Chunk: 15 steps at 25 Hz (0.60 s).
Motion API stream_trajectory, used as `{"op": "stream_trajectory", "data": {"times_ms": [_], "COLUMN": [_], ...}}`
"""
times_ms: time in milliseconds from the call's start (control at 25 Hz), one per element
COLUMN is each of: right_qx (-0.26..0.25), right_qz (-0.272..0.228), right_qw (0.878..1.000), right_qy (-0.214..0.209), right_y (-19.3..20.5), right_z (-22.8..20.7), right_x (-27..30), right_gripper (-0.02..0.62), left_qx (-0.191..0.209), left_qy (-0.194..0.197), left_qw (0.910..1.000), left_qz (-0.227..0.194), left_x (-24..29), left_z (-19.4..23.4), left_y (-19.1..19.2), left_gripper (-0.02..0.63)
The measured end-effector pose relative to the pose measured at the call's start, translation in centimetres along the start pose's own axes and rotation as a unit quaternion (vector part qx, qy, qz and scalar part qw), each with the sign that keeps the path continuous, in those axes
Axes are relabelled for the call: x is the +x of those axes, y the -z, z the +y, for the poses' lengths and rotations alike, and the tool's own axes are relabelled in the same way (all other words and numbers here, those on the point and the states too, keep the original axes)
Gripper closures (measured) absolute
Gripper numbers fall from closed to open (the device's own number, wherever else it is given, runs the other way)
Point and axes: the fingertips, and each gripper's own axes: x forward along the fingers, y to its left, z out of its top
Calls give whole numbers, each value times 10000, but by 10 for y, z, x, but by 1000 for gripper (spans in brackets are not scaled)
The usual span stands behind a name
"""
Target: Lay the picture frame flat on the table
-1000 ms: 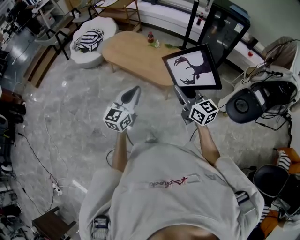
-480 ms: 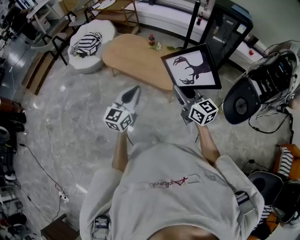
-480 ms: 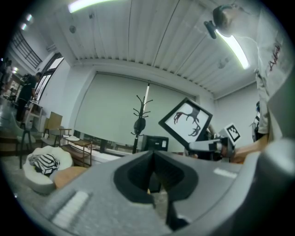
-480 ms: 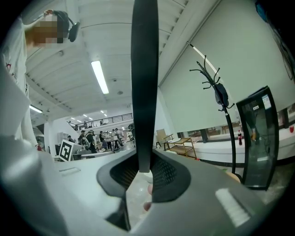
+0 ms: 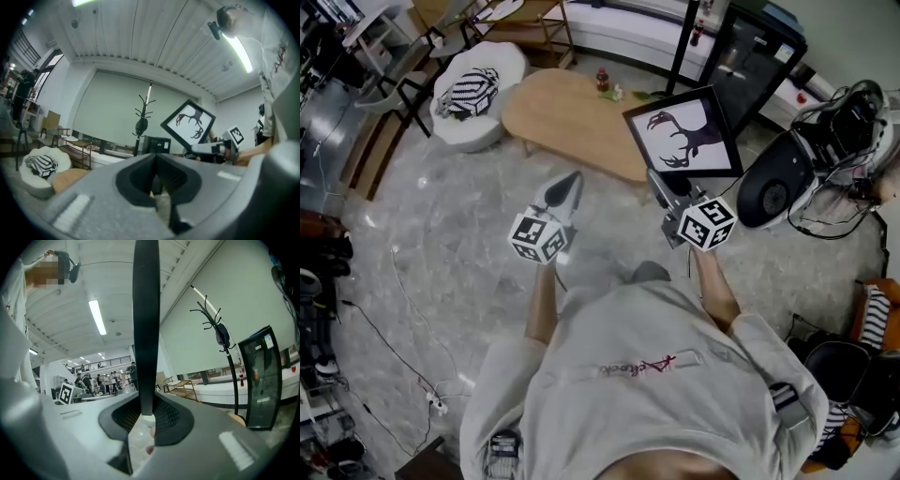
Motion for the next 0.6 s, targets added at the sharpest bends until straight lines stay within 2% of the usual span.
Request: {"op": "stream_trajectory", "data": {"times_ms": [600], "right_qx": [65], "right_qz": [68], "right_qw": [9999], "right_qy": [41], "right_y": [11], "right_z": [-14], "right_x": [26], "right_gripper": [523], "left_qx": [-102], "left_qy": [-91], "left_qw": [9999], "left_qz": [87], "left_x": [-2], "left_z": [29], "left_y": [13], "left_gripper": [606]}}
